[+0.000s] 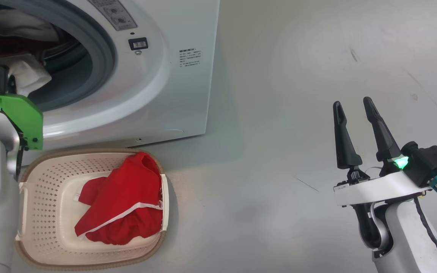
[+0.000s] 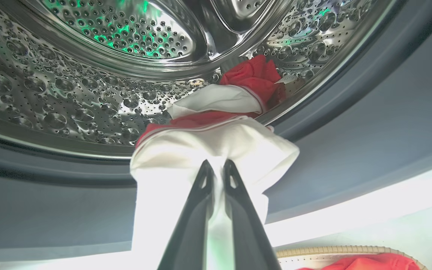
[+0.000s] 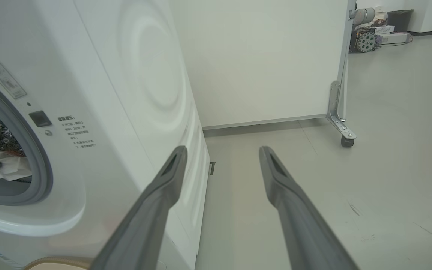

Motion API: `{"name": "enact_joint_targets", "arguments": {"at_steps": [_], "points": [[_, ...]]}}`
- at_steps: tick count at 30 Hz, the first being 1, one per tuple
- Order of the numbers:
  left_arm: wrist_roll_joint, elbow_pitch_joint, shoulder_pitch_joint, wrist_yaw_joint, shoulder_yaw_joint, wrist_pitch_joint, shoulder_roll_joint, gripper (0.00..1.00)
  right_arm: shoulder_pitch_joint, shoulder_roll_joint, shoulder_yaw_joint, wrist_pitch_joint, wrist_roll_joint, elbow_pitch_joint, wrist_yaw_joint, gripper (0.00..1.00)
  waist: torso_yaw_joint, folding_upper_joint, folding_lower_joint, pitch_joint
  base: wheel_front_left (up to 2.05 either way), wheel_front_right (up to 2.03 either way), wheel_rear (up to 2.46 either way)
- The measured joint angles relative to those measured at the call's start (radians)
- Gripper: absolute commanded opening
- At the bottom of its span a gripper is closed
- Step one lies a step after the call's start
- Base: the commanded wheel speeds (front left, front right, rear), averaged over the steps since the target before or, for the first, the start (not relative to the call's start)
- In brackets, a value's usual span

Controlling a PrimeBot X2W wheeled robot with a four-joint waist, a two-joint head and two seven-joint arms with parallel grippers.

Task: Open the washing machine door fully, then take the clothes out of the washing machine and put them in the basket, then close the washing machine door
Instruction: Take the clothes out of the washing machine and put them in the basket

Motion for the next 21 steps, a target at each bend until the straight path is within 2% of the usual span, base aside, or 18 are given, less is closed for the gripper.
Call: {"name": "enact_joint_targets", "arguments": {"at_steps": [14, 21], "points": [[-0.02, 0.018, 0.133, -0.052, -0.035, -0.128, -0.054, 0.0, 0.07, -0.012, 0.005, 0.0, -0.006, 0.026, 0.0, 1.0, 0.071, 0.0, 0.0, -0.134, 0.0, 0.0, 0.0], [-0.027, 0.013, 0.199, -0.061, -0.054, -0.177, -0.089, 0.0, 0.098, -0.016, 0.001, 0.0, -0.006, 0.032, 0.0, 1.0, 0.103, 0.0, 0.0, -0.197, 0.0, 0.0, 0.0]]}}
